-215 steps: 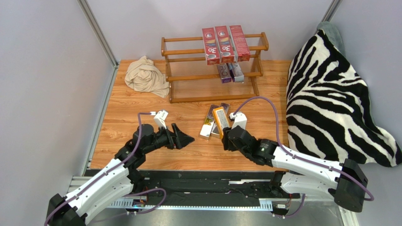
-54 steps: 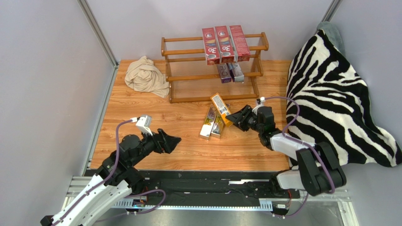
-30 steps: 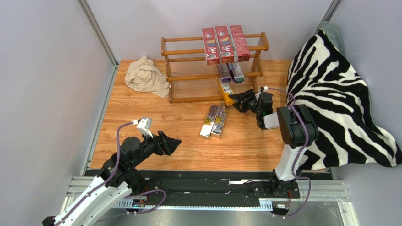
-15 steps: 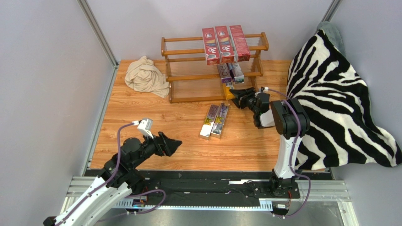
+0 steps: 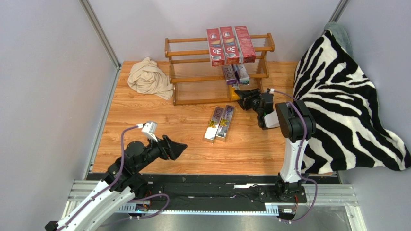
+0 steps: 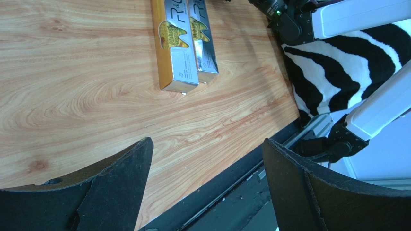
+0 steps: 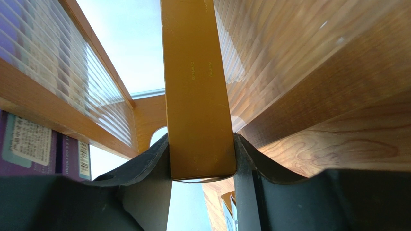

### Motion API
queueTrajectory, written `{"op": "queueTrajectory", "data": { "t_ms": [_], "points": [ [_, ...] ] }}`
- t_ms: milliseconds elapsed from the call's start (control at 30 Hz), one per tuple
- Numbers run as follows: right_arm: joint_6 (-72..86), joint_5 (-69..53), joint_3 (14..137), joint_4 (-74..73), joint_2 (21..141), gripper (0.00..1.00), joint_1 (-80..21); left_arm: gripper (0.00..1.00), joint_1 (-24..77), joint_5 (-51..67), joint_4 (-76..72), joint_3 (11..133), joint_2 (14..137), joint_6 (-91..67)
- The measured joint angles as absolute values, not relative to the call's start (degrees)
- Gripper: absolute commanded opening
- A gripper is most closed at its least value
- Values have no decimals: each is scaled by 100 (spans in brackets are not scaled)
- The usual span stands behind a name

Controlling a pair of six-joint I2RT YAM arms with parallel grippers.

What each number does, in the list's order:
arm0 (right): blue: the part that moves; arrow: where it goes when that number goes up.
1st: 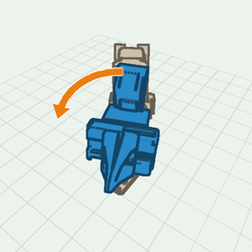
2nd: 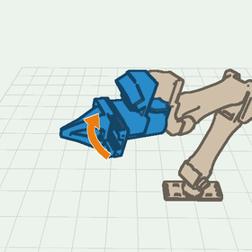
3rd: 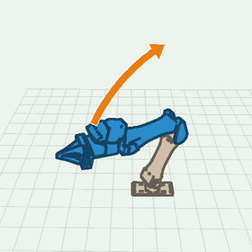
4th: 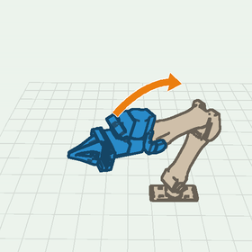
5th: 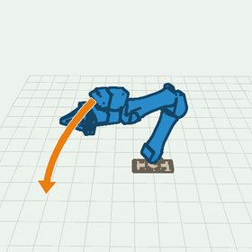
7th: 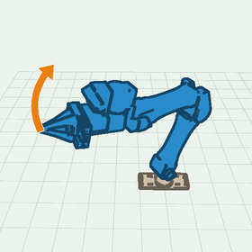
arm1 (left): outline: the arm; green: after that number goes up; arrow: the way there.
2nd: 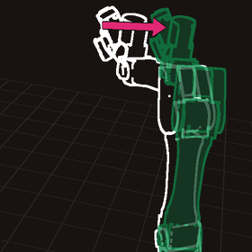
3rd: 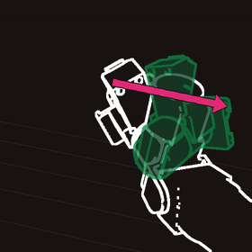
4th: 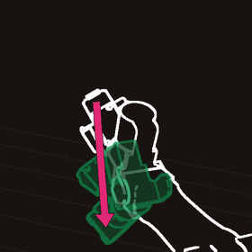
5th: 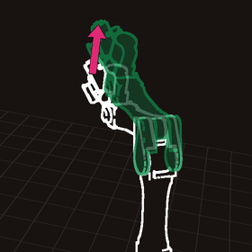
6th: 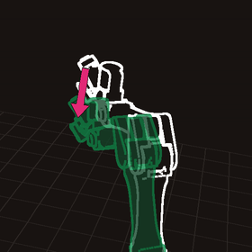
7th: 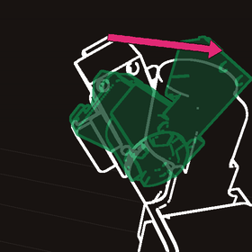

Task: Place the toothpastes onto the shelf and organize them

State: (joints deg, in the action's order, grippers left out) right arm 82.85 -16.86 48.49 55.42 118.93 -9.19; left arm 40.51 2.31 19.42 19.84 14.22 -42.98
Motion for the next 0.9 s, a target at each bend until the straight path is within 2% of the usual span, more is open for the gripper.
{"op": "queueTrajectory", "data": {
  "t_ms": [100, 200, 633, 667, 700, 900],
  "points": [
    [8252, -1651, 4884, 5454, 11893, 64, -969, 92, 4051, 244, 1944, 1962, 1369, -4318],
    [8206, -1634, 4873, 5301, 11893, 72, -982, 93, 4051, 248, 1946, 1951, 1315, -4318],
    [7922, -1682, 4842, 5144, 11688, 87, -1000, 93, 4051, 250, 1953, 1946, 1238, -4318],
    [7911, -1693, 4821, 5144, 11666, 98, -1000, 93, 4051, 250, 1953, 1946, 1238, -4318],
    [7883, -1708, 4794, 5127, 11642, 100, -1000, 93, 4051, 250, 1955, 1942, 1238, -4318],
    [7470, -1621, 4678, 4377, 11393, 100, -1007, 93, 4051, 252, 1973, 1942, 1280, -4313]
  ]
}}
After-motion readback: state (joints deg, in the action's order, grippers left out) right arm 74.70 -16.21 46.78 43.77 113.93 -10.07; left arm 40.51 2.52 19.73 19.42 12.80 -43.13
